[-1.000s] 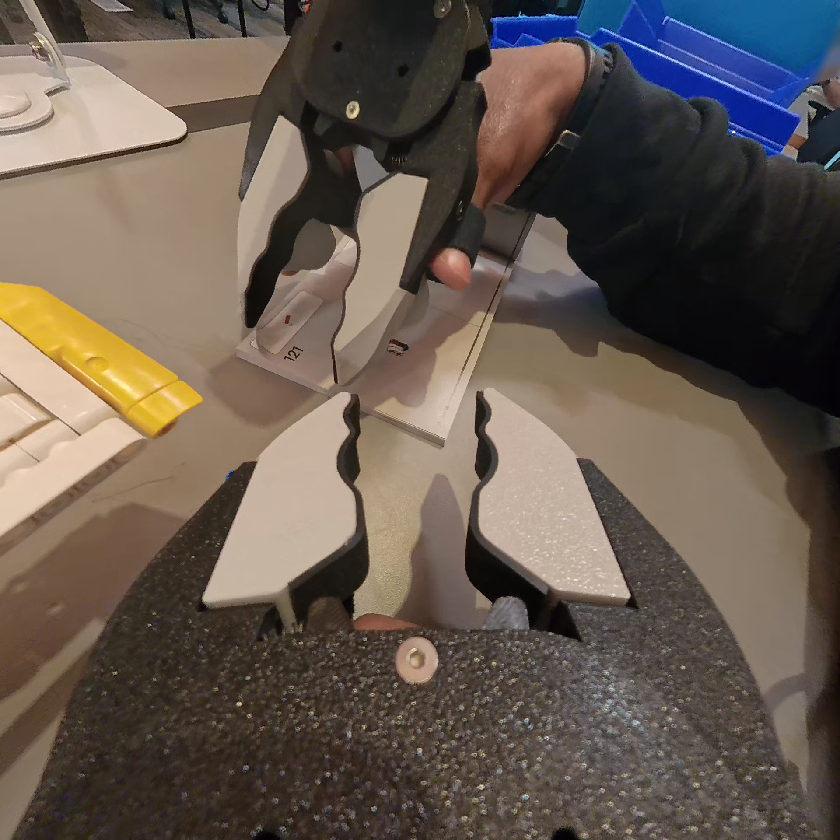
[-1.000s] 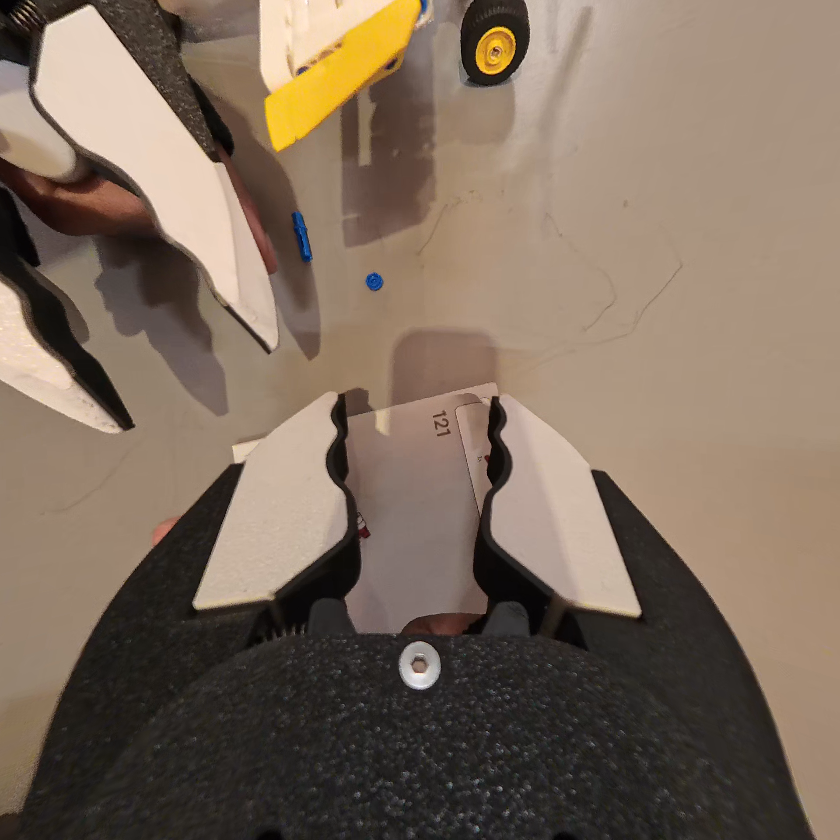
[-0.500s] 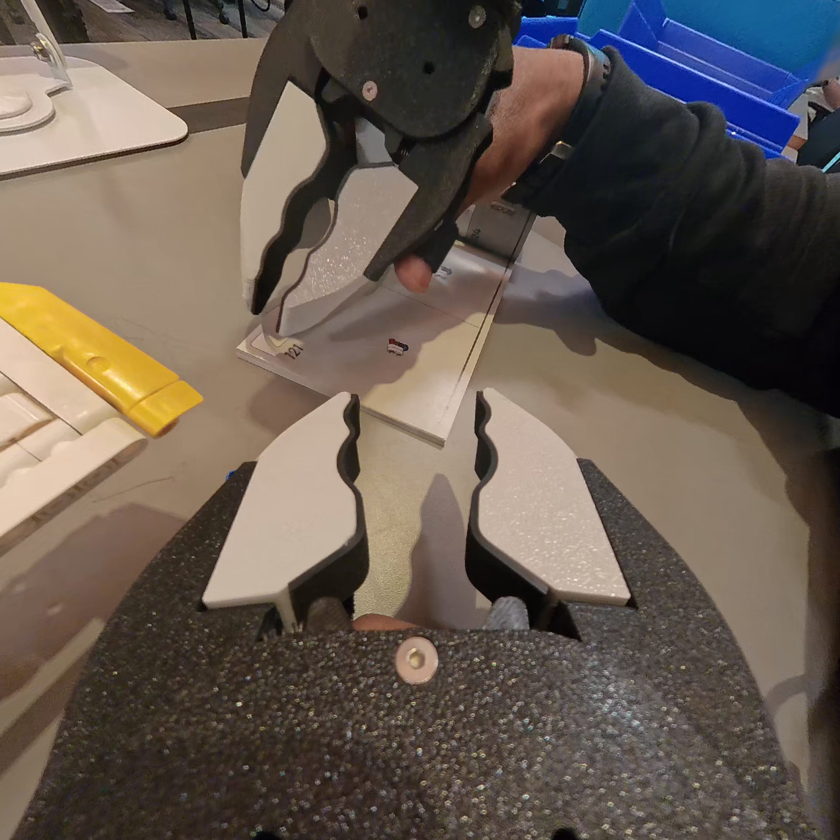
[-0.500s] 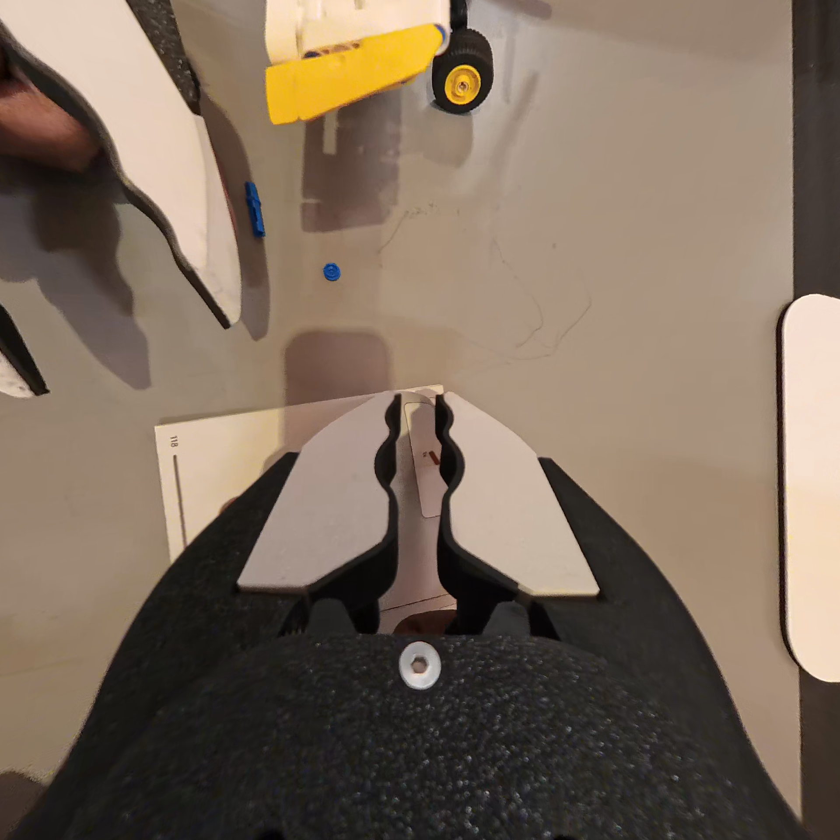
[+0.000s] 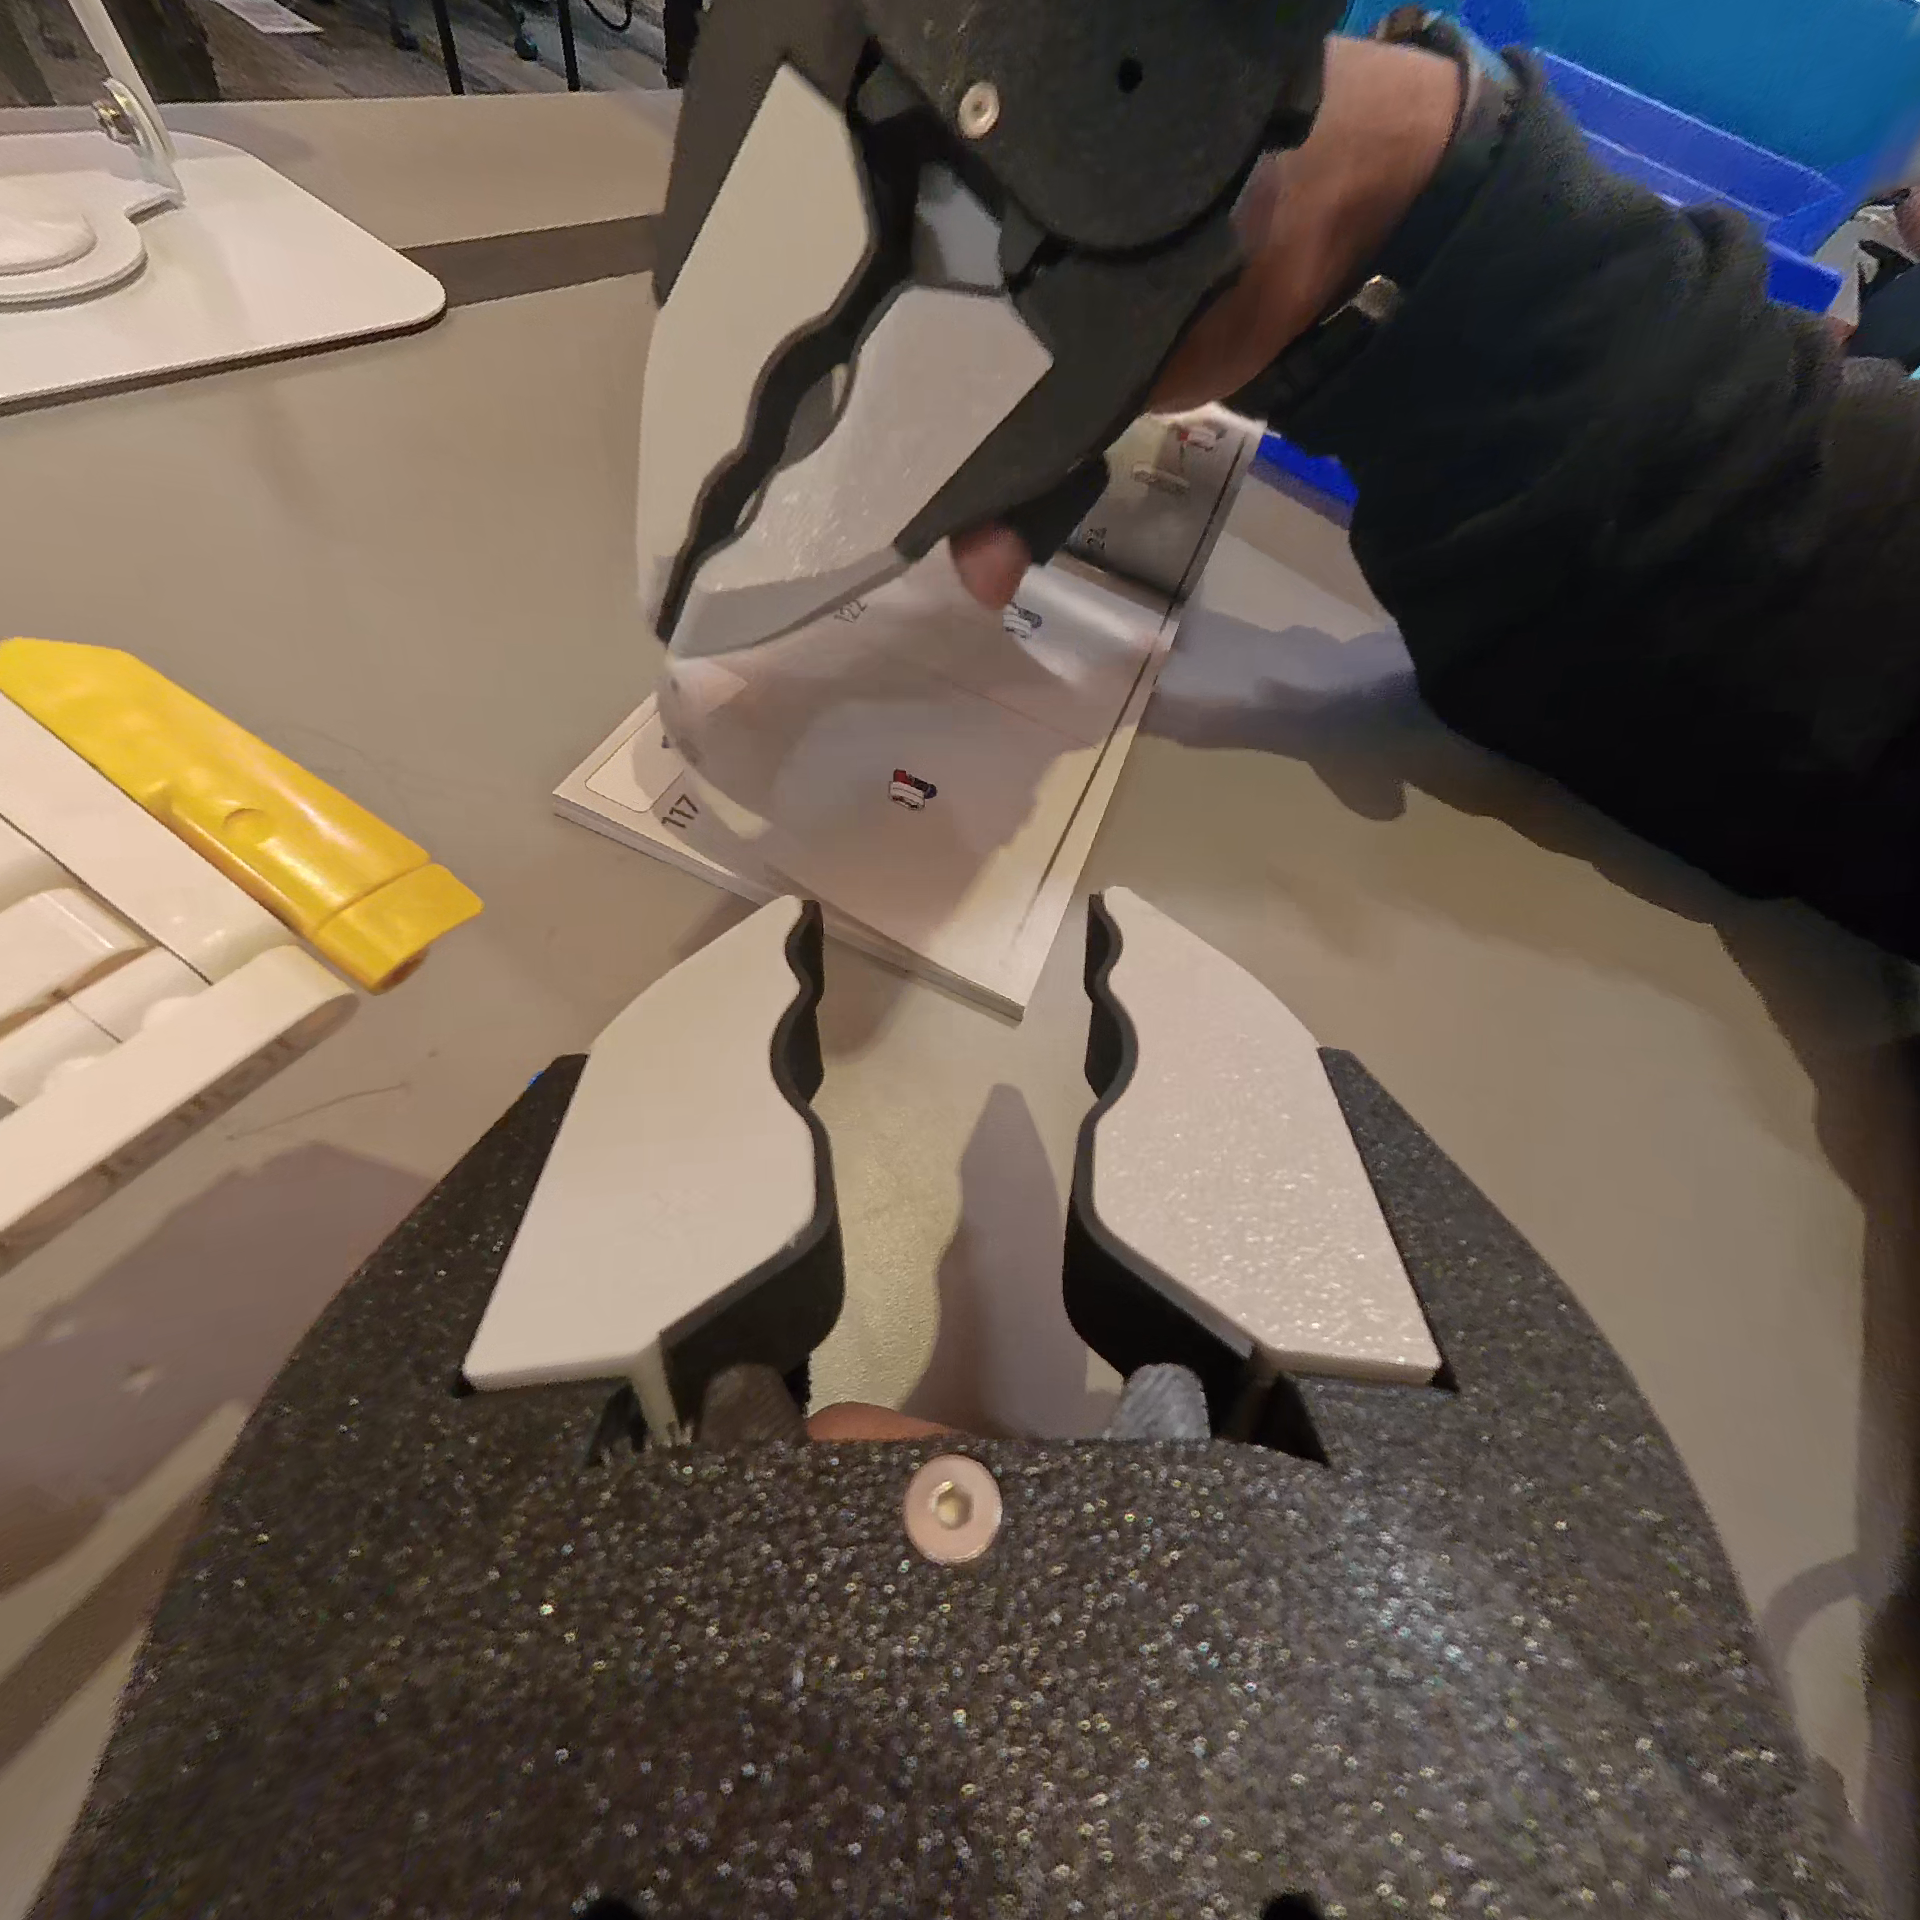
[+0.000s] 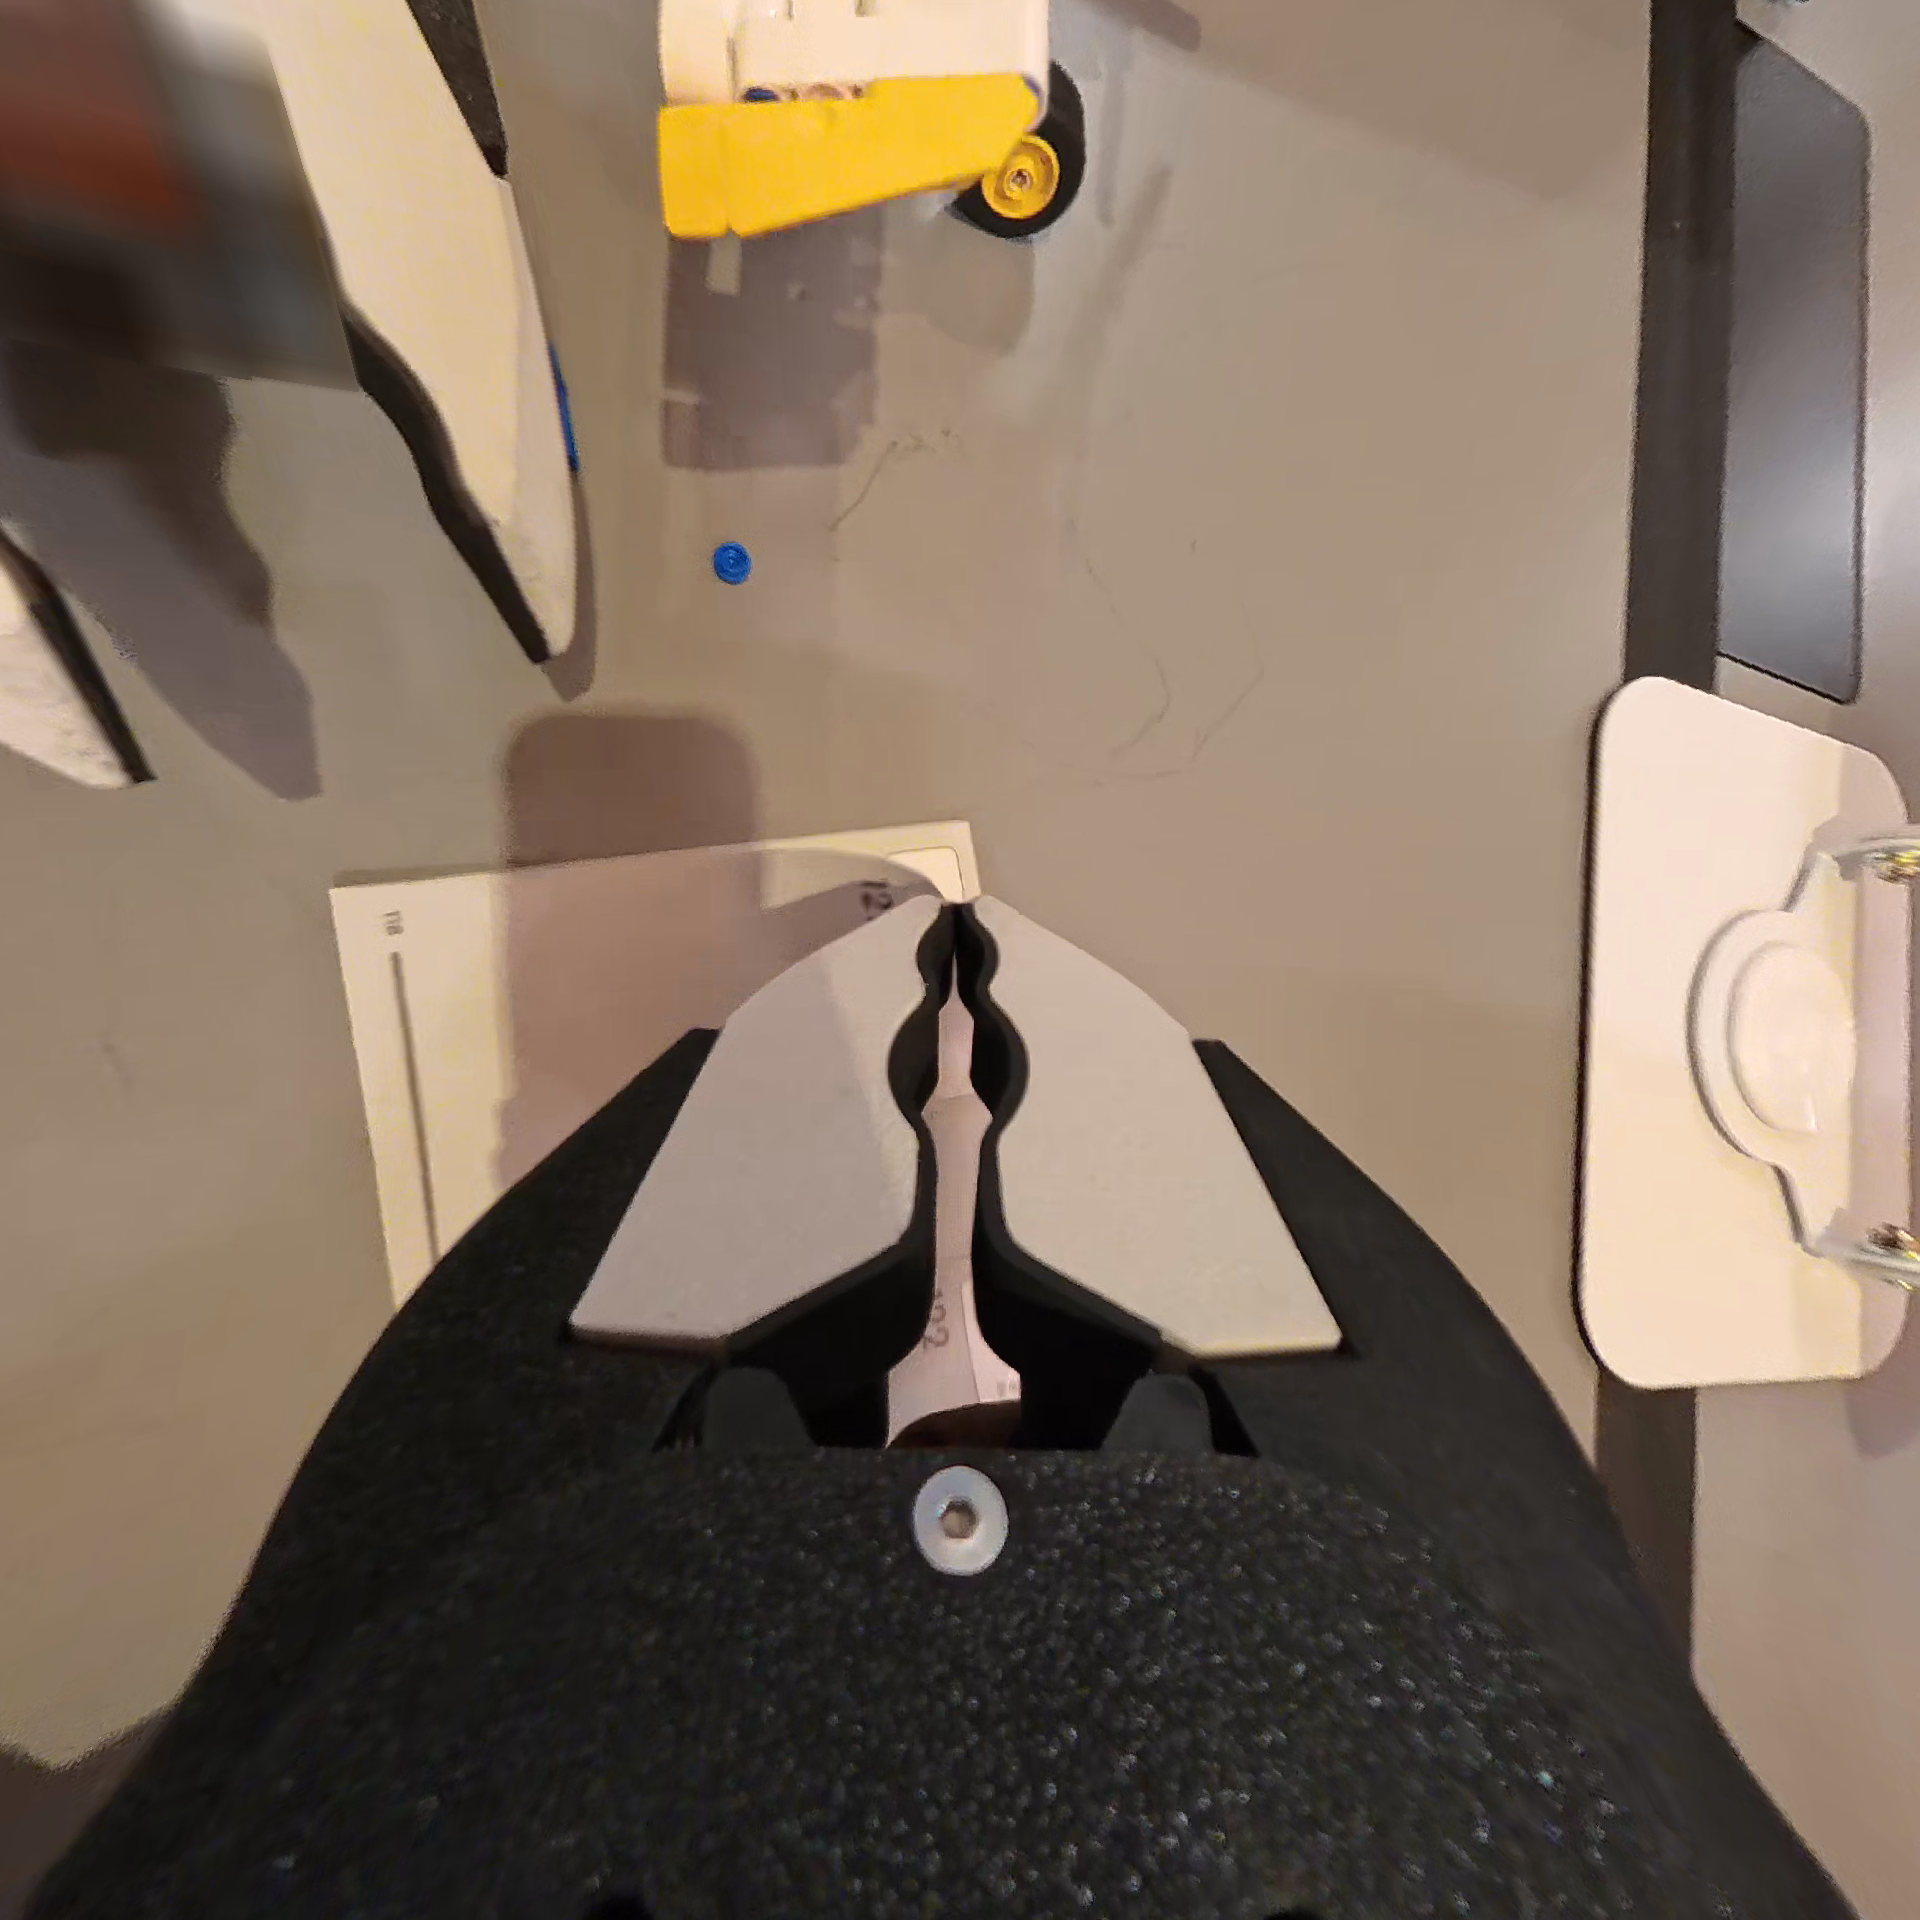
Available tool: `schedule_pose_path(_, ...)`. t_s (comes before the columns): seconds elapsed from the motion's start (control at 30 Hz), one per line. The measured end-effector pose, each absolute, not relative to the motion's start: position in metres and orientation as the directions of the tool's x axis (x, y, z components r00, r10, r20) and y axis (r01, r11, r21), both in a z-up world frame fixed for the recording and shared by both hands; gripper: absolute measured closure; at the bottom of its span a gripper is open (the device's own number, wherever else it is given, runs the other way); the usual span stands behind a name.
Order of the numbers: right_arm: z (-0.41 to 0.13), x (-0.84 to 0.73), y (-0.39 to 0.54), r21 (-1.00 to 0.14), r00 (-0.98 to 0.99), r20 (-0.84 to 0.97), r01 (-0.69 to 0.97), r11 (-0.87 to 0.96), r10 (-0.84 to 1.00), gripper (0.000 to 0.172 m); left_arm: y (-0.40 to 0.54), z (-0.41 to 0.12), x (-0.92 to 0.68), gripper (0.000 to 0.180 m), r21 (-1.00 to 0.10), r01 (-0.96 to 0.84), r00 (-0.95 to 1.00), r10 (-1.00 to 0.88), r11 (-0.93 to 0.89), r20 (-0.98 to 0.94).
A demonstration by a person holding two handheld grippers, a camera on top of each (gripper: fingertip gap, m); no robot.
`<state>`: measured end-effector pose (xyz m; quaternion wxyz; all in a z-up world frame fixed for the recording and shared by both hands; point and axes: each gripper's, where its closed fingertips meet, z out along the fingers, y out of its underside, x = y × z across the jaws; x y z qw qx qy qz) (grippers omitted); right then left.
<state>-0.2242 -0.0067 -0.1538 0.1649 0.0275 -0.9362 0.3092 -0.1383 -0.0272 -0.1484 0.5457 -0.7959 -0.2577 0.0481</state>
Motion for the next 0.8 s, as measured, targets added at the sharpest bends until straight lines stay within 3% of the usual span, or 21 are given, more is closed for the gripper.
schedule_pose_path(0.5,-0.109,-0.212,0.089,-0.606,-0.862,0.412,-0.017,0.795,0.295,0.172,-0.021,-0.144,-0.14,0.132,-0.914,0.295,0.877,0.457,-0.277,0.145)
schedule_pose_path(0.8,-0.097,-0.212,0.114,-0.658,-0.794,0.431,0.05,0.752,0.429,0.172,0.011,-0.165,-0.139,0.132,-0.849,0.284,0.908,0.411,-0.446,0.087)
